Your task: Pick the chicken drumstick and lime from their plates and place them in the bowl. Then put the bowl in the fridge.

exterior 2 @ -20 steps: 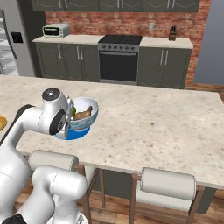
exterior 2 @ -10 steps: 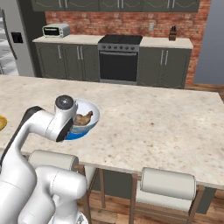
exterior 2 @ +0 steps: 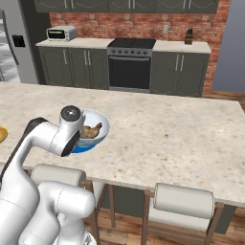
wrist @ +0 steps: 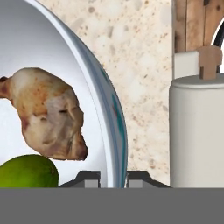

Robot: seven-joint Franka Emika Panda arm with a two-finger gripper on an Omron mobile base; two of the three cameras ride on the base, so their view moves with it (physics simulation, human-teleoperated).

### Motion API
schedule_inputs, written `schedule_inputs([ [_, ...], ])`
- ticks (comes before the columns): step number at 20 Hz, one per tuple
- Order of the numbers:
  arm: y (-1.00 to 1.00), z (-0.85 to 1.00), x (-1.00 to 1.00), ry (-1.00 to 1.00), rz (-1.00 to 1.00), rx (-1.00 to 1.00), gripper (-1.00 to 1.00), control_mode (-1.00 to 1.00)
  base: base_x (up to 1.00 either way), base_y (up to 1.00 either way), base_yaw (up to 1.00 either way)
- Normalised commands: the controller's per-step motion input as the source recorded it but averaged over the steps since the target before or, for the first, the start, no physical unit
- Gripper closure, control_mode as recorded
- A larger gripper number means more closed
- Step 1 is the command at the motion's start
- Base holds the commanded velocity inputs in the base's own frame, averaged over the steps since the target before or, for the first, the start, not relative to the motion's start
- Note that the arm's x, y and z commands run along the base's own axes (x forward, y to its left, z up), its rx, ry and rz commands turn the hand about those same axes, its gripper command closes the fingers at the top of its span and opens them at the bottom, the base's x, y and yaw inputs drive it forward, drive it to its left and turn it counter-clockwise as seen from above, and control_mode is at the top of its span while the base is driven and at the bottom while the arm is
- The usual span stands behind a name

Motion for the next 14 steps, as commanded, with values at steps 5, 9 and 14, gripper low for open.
schedule_inputs([
  [5, 0.0, 0.0, 0.0, 0.0, 0.0, 0.0, 1.0, 1.0, 0.0, 0.0, 0.0],
  [9, 0.0, 0.0, 0.0, 0.0, 0.0, 0.0, 1.0, 1.0, 0.0, 0.0, 0.0],
  [14, 0.0, 0.0, 0.0, 0.0, 0.0, 0.0, 1.0, 1.0, -0.05, 0.0, 0.01],
])
